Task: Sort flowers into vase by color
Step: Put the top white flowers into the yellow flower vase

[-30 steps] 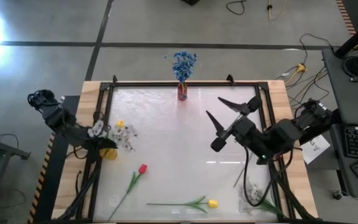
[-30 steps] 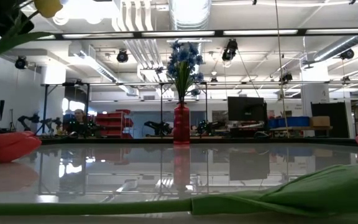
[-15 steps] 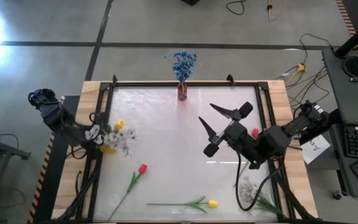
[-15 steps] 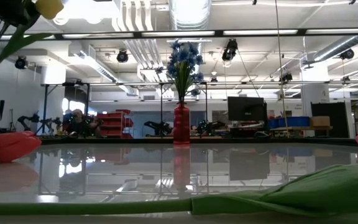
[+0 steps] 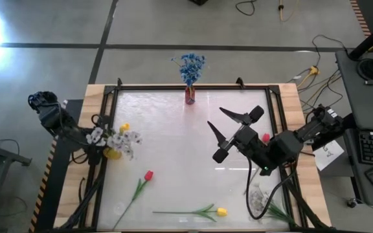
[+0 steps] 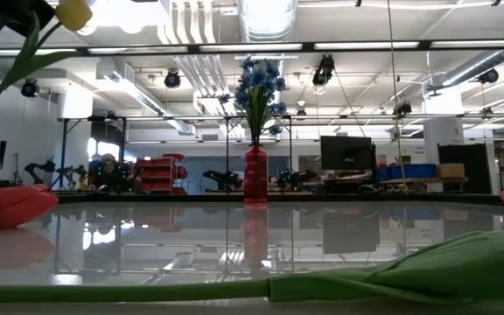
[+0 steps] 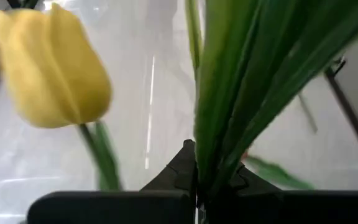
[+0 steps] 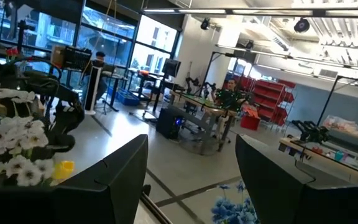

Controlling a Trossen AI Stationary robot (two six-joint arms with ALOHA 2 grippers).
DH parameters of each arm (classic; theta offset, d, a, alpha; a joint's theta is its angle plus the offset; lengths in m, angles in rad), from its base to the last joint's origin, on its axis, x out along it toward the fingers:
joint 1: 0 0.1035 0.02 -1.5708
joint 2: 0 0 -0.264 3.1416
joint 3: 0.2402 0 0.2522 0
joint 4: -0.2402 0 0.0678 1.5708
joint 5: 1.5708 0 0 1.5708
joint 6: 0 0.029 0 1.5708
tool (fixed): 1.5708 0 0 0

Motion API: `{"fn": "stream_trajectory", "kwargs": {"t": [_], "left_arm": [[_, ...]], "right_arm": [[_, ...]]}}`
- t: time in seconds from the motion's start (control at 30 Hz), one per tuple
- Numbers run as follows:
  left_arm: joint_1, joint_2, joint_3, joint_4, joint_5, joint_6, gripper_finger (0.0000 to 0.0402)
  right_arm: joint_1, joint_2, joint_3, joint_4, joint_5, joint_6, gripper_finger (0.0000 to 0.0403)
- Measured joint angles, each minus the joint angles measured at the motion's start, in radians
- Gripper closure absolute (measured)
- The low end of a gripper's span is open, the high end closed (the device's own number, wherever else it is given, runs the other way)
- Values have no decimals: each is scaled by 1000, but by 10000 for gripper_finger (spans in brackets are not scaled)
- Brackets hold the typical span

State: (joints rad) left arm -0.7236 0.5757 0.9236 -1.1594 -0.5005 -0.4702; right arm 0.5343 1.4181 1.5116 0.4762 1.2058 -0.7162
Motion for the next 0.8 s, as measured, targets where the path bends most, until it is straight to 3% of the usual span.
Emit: {"fn": "stream_trajectory", "kwargs": {"t": [0.2,0.8], "left_arm": [[1,24,45,-46,-67,118,401],[1,-143,-102,-33,-125,-153,401]], "right_arm": [[0,4,-3,0,1,15,168],[5,6,-5,-2,16,53,168]]}}
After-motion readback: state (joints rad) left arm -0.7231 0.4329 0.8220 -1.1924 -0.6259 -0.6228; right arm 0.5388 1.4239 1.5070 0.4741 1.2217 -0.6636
